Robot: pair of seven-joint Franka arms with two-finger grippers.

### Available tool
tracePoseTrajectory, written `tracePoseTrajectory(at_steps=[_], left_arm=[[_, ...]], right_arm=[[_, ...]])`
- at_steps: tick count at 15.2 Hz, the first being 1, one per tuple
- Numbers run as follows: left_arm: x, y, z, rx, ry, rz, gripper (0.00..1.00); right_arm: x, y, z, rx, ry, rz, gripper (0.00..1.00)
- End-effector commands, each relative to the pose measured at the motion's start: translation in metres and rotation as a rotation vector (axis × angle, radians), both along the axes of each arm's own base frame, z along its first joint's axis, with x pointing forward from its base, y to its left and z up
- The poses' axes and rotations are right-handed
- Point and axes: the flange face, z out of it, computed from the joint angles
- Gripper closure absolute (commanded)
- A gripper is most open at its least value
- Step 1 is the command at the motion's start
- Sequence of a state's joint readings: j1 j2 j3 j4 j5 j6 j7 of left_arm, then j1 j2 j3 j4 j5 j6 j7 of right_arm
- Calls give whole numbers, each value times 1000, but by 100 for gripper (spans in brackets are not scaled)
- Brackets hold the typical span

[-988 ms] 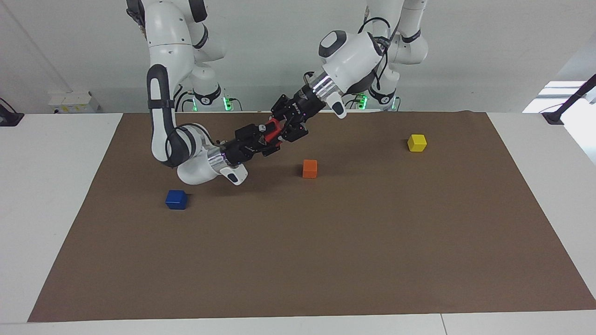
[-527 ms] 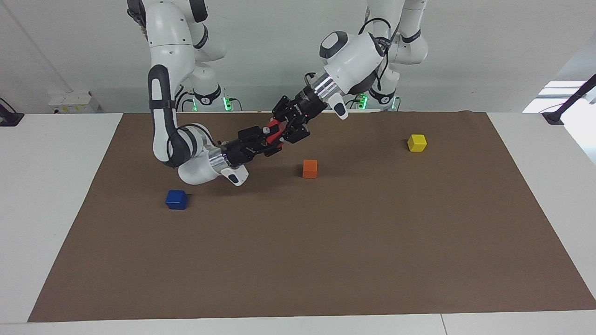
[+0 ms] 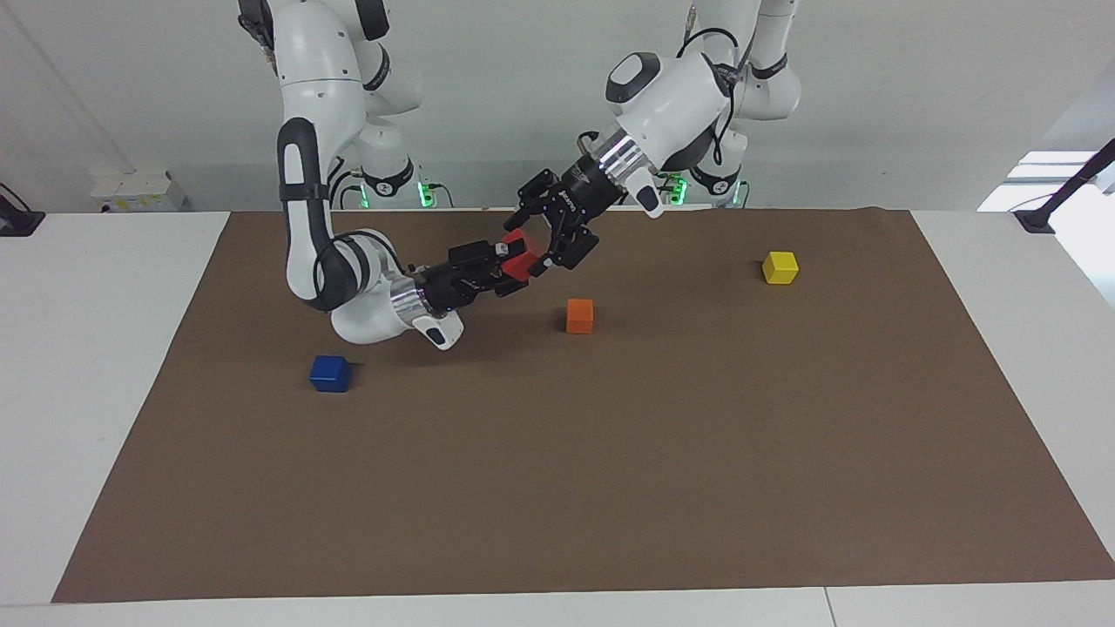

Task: Transfer red block to right arm and stack on blue block
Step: 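Open the left gripper and pull back while the right gripper holds, then move the red cube with the right gripper over the blue cube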

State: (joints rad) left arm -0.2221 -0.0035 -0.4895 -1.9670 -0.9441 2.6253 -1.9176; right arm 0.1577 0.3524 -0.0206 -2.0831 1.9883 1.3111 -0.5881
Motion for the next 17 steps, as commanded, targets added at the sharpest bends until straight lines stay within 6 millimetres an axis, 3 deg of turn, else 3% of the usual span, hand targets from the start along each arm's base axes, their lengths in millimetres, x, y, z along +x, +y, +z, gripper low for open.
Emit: tracePoseTrajectory(at_steps=[1,4,6,10,12,14,17], left_arm=[[-8,39,-6,61,-15,-12,0],[15,83,-13,126,-127,-44,0],[39,122,-17,152,-163,-33,0],[68,199,-30,275,-218,-136,0],[74,217,-44,387,-276,-276,0],[80,239,-51,483,-314,-366,0],[88,261,-56,659,-364,-560,0]], right_arm=[[12,-36,42,-186,35,-15,100],[17,-83,101,-530,113,-89,100],[23,-110,120,-711,130,-94,100],[29,-176,141,-1097,129,-73,100],[30,-204,145,-1333,82,-58,100],[33,-230,137,-1549,33,-63,100],[36,-250,128,-1844,-64,-53,100]])
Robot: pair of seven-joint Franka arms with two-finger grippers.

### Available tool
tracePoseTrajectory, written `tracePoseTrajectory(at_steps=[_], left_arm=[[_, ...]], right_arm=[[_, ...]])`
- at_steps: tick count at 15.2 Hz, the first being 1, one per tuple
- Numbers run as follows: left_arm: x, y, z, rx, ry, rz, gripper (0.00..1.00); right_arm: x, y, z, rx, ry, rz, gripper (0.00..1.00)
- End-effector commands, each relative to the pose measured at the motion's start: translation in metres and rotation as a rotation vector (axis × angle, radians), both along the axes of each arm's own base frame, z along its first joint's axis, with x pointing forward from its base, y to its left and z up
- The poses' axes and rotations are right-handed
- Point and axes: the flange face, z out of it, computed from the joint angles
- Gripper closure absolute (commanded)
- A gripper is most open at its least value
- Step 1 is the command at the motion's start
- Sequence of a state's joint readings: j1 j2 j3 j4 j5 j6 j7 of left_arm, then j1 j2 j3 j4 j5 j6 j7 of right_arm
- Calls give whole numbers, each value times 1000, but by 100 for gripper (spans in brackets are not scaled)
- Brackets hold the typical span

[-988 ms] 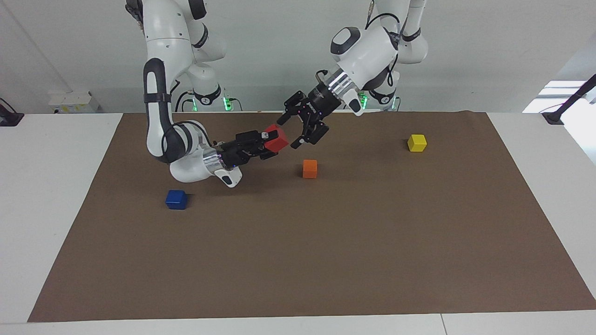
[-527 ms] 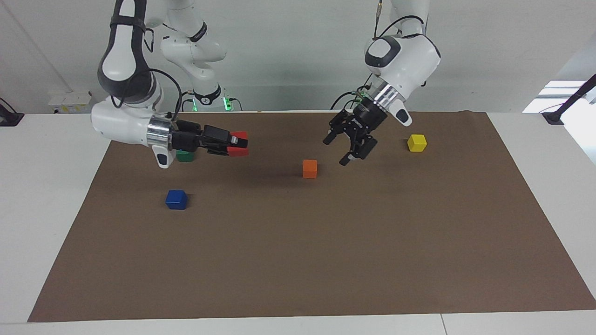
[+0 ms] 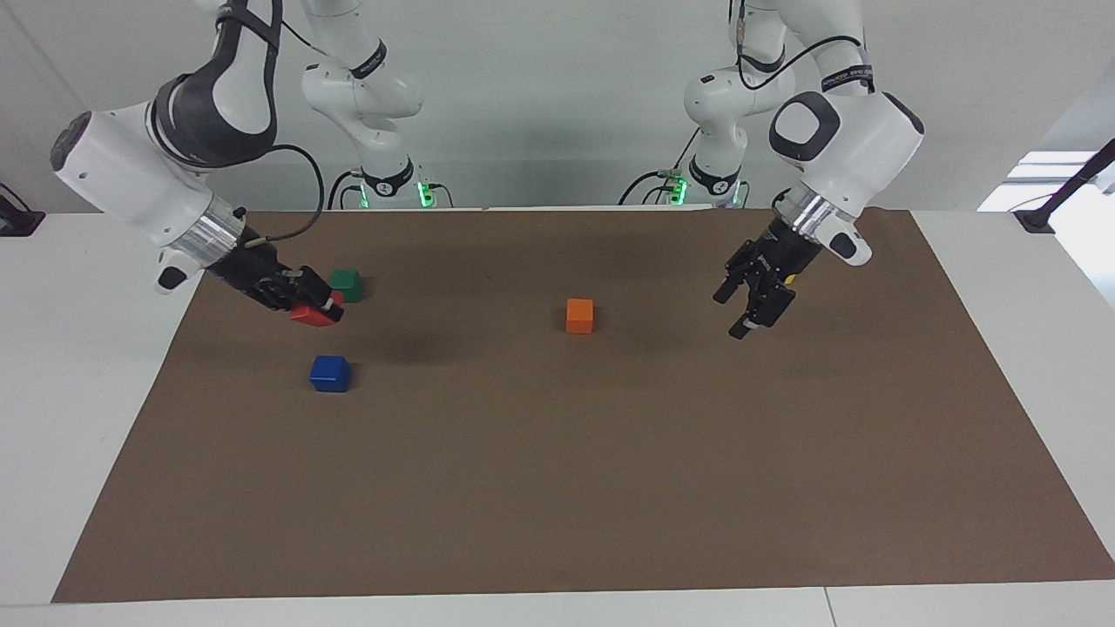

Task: Transfer red block to right arm and stack on blue block
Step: 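Move the red cube with the right gripper over the blue cube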

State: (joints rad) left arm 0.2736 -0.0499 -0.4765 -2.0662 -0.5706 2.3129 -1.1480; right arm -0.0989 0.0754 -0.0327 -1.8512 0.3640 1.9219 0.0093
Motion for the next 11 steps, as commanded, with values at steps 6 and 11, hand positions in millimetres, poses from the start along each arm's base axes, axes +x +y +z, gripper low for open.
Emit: tracePoseTrajectory(at_steps=[6,11], left_arm=[[14,44,19,395,-6,-549,0],[6,51,25,605,24,-959,0]], right_arm=[[6,-12,-58,-353,-180,77,100],[2,10,-91,-367,-246,76,100]])
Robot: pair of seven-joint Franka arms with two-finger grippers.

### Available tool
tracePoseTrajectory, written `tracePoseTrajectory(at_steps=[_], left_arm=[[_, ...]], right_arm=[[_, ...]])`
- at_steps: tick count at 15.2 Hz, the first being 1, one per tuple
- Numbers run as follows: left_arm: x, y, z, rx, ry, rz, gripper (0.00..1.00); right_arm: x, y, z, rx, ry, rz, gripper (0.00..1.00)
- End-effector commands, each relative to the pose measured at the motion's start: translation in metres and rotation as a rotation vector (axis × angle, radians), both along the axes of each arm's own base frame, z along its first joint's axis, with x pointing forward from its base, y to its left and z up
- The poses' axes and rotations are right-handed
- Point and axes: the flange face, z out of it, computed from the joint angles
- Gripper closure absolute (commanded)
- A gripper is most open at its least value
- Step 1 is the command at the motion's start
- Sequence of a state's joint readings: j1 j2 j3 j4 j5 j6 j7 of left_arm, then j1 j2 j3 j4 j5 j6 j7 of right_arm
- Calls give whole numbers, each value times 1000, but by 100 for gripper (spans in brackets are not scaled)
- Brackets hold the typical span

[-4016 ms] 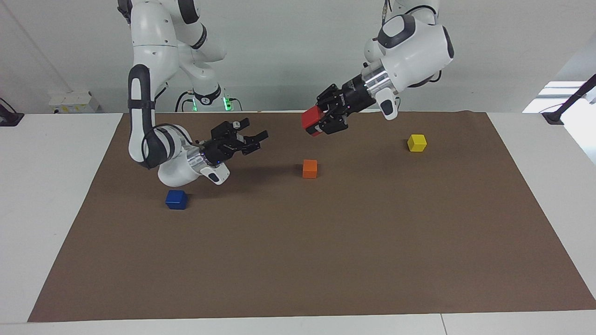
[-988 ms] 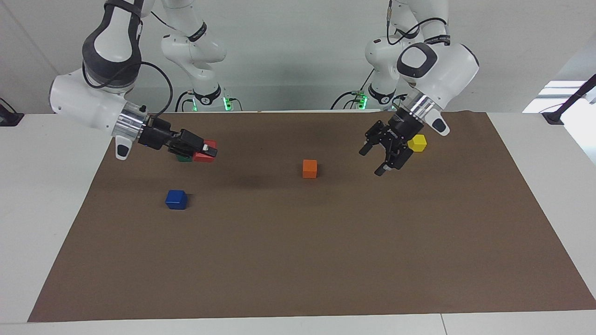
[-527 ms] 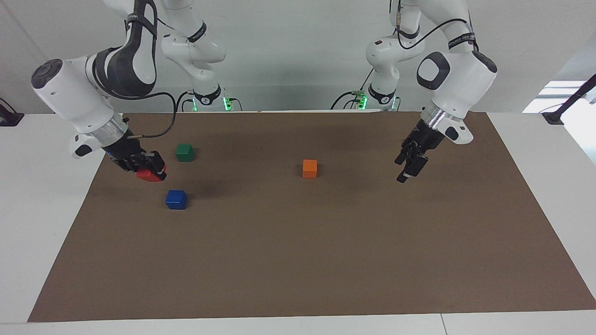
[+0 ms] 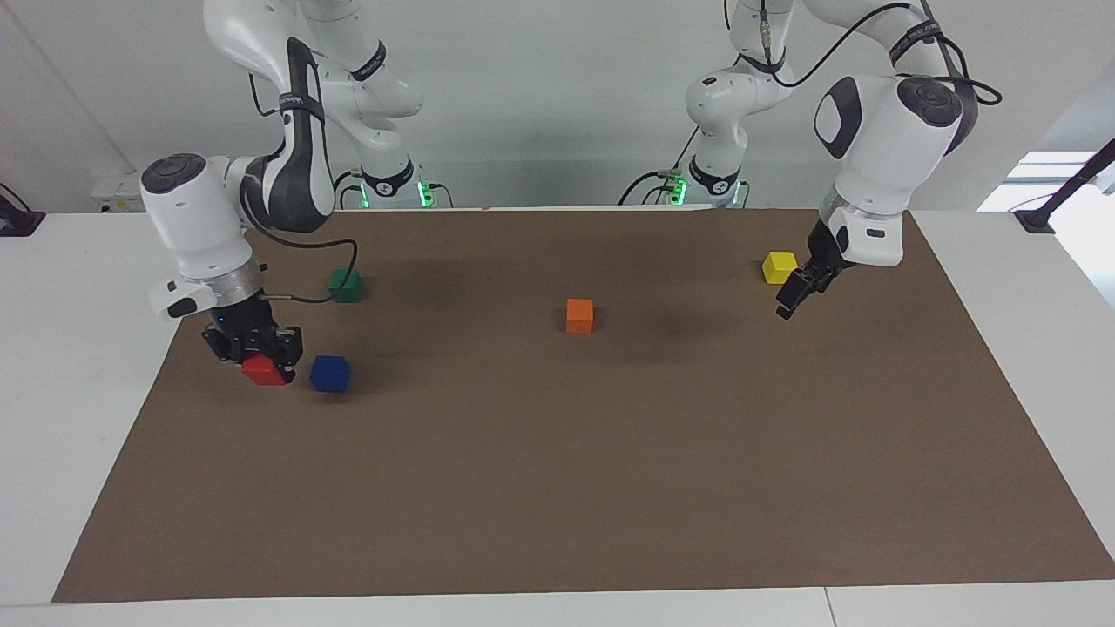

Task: Transfer red block to right arm and stack on blue block

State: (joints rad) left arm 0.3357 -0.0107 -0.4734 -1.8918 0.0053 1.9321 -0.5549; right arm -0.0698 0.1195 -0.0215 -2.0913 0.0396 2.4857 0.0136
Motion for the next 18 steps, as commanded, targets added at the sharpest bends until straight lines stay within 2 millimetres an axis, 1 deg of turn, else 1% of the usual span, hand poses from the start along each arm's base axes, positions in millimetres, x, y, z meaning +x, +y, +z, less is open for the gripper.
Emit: tracePoseTrajectory(at_steps=[1,3,4,6,8,9,10,12,13,15,16,17,18], left_arm=[[-5,6,1,54,64,-167,0],[-20,6,6,72,133,-229,0],[-24,1,4,73,149,-234,0],[-25,-5,6,75,144,-245,0],[-25,-8,9,70,141,-251,0],[-27,-8,14,68,144,-256,0],[-32,-2,23,63,141,-250,0],[-42,4,25,53,171,-243,0],[-44,2,27,52,170,-269,0],[-38,2,34,44,151,-355,0],[-33,3,43,43,135,-369,0],[-26,6,47,36,142,-365,0],[-22,8,55,33,145,-364,0]], right_arm=[[-4,15,-7,-4,-3,-21,100],[-4,22,-15,0,20,-19,100],[-6,22,-20,1,40,-20,100],[-7,21,-26,1,70,-22,100],[-10,18,-36,4,113,-31,100],[-11,17,-40,6,130,-37,100],[-13,15,-42,7,147,-41,100],[-16,15,-44,10,178,-49,100],[-16,15,-44,11,182,-50,100],[-16,15,-44,12,184,-58,100],[-16,16,-44,15,185,-71,100],[-16,20,-44,16,184,-74,100],[-15,20,-43,16,181,-76,100]])
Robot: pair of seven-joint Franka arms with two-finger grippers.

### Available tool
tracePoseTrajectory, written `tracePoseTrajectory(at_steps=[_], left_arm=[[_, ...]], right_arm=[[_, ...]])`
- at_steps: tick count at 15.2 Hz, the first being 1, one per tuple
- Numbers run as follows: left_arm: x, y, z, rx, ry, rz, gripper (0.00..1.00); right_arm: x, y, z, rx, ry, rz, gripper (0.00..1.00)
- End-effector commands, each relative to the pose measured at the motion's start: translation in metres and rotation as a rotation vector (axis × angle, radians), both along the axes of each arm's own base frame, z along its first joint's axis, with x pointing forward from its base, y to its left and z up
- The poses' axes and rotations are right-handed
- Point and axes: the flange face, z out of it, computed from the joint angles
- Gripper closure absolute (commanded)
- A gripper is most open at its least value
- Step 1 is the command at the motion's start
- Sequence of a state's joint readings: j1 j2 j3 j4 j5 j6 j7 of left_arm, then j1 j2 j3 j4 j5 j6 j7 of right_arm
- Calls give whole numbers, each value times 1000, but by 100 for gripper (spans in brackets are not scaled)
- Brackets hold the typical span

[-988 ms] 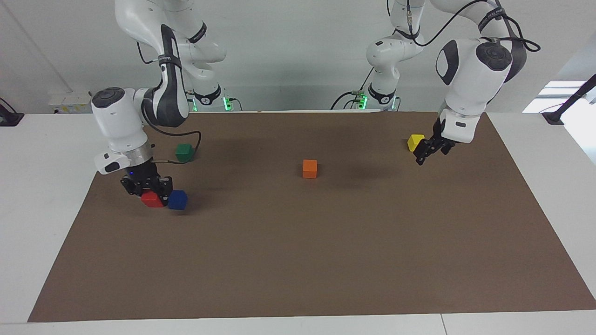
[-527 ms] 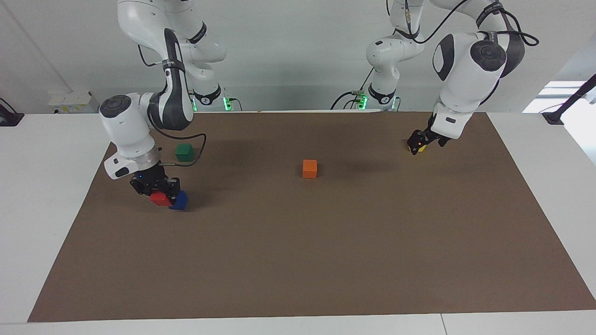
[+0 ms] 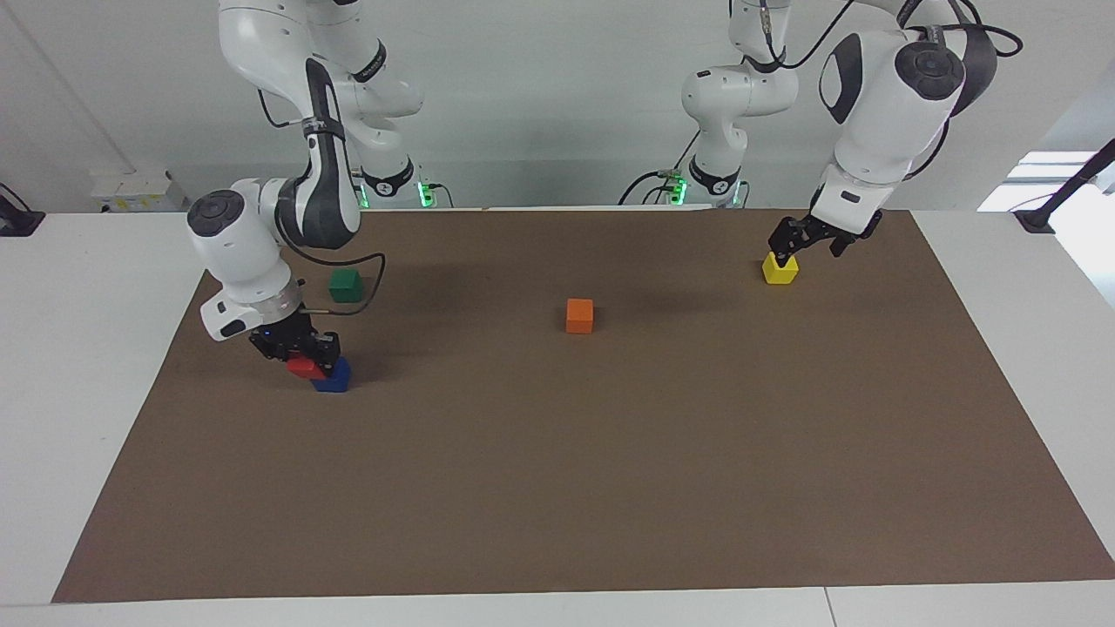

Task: Transfer red block to right arm and stack on blue block

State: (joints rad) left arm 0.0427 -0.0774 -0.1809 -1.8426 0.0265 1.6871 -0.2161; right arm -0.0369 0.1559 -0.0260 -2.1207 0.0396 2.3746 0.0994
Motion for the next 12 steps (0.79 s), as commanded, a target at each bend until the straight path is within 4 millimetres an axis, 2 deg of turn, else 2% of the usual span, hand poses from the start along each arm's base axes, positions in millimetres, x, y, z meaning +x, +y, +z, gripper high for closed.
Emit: tracePoseTrajectory(at_steps=[1,4,9,12], left_arm=[[16,3,21,-12,10,-24,0],[41,2,19,-42,15,-18,0],[30,2,31,-43,6,-107,0],[38,3,32,-44,-37,-123,0]], right_arm=[[0,1,3,-16,5,-21,100],[-1,6,2,-13,8,-39,100],[0,14,3,-13,5,-32,100],[1,14,-6,-14,14,-29,100]])
